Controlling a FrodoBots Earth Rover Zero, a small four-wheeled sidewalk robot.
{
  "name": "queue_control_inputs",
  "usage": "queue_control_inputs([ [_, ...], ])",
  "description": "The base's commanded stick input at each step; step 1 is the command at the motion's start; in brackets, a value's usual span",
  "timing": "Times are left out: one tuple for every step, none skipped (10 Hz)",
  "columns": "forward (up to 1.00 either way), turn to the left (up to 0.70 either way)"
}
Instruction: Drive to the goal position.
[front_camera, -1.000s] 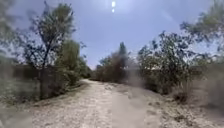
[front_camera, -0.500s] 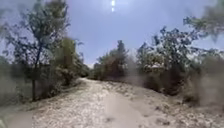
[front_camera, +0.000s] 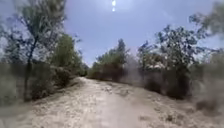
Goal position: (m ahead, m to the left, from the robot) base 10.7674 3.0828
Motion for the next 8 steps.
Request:
queue_control_inputs([
  [0.70,0.05],
  [0.70,0.14],
  [0.70,0.14],
  [0.70,0.12],
  [0.70,0.06],
  [0.70,0.00],
  [0.70,0.03],
  [0.70,0.14],
])
